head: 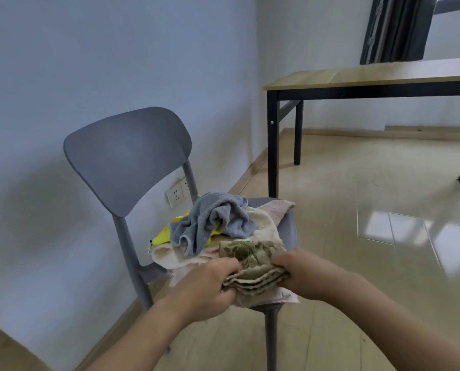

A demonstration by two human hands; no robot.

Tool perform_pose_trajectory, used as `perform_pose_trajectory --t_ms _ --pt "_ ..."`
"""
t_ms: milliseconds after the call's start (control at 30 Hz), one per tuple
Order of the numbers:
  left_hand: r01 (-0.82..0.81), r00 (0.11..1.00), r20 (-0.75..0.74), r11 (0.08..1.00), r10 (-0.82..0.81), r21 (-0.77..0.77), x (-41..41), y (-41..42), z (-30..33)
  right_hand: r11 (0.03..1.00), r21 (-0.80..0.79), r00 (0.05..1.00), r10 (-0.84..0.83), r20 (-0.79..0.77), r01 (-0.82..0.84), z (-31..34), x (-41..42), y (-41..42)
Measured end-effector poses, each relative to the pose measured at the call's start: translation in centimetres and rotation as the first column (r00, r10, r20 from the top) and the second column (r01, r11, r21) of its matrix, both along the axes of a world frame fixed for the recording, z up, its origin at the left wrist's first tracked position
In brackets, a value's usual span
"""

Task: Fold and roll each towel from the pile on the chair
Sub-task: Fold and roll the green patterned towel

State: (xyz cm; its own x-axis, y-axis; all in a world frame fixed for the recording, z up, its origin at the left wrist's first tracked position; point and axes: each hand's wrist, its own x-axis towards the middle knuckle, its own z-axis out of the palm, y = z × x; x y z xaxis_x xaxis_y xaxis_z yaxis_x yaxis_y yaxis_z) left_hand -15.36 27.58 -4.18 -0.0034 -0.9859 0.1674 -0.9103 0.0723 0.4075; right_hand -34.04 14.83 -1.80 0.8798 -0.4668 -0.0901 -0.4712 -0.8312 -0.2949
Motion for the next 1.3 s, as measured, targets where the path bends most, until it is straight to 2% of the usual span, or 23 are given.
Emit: perform_pose_trajectory --t_ms 100,167,300,367,467,667,767,900,1000,1067,1167,1233,1300 --pt "-0.062 0.994 -0.088 0.998 0.062 0.004 0.1 -0.7 0.3 0.992 0.095 0.997 -0.078 -0.014 0.079 -0.1 0.1 -0.7" --pt "-0.166 0.966 -0.199 0.986 0.164 0.009 0.2 -1.3 0.1 0.973 0.189 0.991 -0.131 -0.014 0.131 0.1 0.4 -1.1" --pt "-0.409 0.830 -0.377 0.908 0.410 0.087 0.0 -3.0 -0.2 0.942 0.266 0.976 -0.215 0.011 0.205 0.2 1.3 -2.4" --pt "-0.488 0.794 -0.369 0.869 0.484 0.089 -0.2 -3.8 -0.4 0.929 0.273 0.964 -0.266 0.025 0.249 0.1 1.9 -3.0" --pt "-0.560 0.790 -0.269 0.827 0.551 0.052 -0.6 -4.6 -0.8 0.906 0.287 0.946 -0.323 -0.008 0.311 0.0 2.8 -3.7" --pt "-0.654 0.736 -0.183 0.755 0.652 0.059 -1.2 -5.7 -1.0 0.880 0.324 0.938 -0.326 -0.119 0.347 -1.2 4.1 -5.1" --pt "-0.647 0.749 -0.128 0.759 0.650 0.068 -1.3 -5.8 -0.8 0.853 0.382 0.933 -0.347 -0.095 0.356 -1.2 4.1 -5.3" --pt "-0.619 0.762 -0.182 0.782 0.621 0.075 -1.3 -5.3 -0.8 0.777 0.522 0.917 -0.399 -0.023 0.351 -1.1 3.2 -5.1" --pt "-0.623 0.739 -0.281 0.780 0.612 0.059 -1.8 -4.8 0.2 0.574 0.762 0.854 -0.518 0.057 0.298 0.2 2.3 -4.2" --pt "-0.614 0.696 -0.433 0.787 0.572 0.053 -2.6 -4.7 1.9 0.469 0.856 0.792 -0.598 0.125 0.219 1.4 1.8 -3.4" --pt "-0.591 0.623 -0.633 0.807 0.460 0.005 -4.3 -4.4 5.0 0.468 0.868 0.694 -0.681 0.235 0.164 3.6 1.2 -1.6" --pt "-0.558 0.646 -0.663 0.827 0.378 -0.073 -5.5 -4.3 6.7 0.503 0.849 0.598 -0.734 0.321 0.162 5.0 0.7 -0.6" --pt "-0.526 0.657 -0.674 0.846 0.338 -0.088 -6.6 -4.3 8.1 0.553 0.814 0.482 -0.770 0.417 0.178 6.2 0.3 0.1"
